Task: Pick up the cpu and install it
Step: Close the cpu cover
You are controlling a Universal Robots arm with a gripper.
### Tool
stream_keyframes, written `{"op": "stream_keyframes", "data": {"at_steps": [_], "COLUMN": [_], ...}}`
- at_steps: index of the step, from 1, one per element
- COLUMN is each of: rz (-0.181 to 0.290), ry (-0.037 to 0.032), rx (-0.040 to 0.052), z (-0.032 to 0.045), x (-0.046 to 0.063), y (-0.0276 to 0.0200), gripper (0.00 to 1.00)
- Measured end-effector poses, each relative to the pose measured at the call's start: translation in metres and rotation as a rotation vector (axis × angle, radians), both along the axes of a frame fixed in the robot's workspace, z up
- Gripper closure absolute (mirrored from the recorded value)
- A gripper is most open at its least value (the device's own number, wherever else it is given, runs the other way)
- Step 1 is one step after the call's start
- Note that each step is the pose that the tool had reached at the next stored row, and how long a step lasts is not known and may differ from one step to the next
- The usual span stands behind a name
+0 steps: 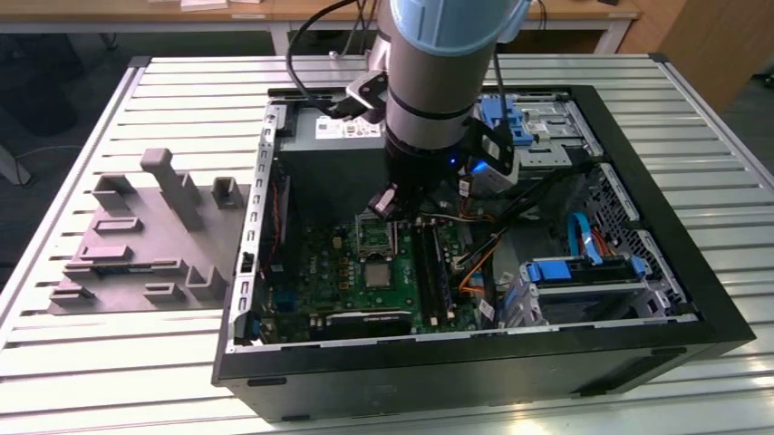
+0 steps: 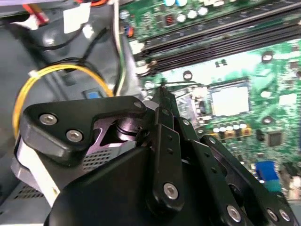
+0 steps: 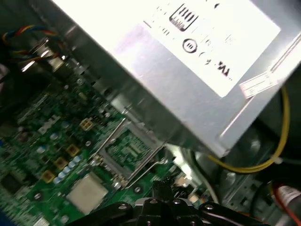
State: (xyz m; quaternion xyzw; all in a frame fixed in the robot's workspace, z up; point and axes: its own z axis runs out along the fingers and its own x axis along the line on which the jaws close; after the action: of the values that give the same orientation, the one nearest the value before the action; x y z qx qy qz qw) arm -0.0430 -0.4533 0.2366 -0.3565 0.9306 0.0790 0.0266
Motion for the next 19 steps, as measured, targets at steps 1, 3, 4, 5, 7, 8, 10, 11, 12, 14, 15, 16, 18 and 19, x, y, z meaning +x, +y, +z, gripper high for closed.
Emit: {"op": "stream_keyframes", "data": {"at_steps": [1,3,4,5,7,8,10,11,12,14,15,16,18,19], "rz": [0.002,0.012,0.024,0.044,0.078,0.085,0.088,0.088,0.087,0.088,0.088,0.089,0.107,0.126], "ry": [0.0,-0.0001,-0.0001,0.0001,0.0002,0.0001,0.0001,0.0001,0.0001,0.0001,0.0001,0.0001,0.0,0.0001], "rx": [0.0096,0.0115,0.0113,0.0112,0.0112,0.0112,0.0113,0.0114,0.0113,0.0115,0.0116,0.0116,0.0119,0.0118], "z": [-0.0004,-0.0025,-0.0035,-0.0044,-0.0057,-0.0061,-0.0068,-0.0073,-0.0078,-0.009,-0.0096,-0.0105,-0.0129,-0.0134], "x": [0.0,0.001,0.001,0.001,0.001,0.001,0.003,0.004,0.004,0.006,0.006,0.007,0.007,0.007], "y": [0.0,0.0001,0.0001,0.0001,0.0001,0.0002,0.0023,0.0041,0.0061,0.0096,0.0111,0.0127,0.0138,0.0138], "gripper": [0.89,0.89,0.89,0.89,0.89,0.89,0.89,0.89,0.89,0.89,0.89,0.89,0.89,0.89]}}
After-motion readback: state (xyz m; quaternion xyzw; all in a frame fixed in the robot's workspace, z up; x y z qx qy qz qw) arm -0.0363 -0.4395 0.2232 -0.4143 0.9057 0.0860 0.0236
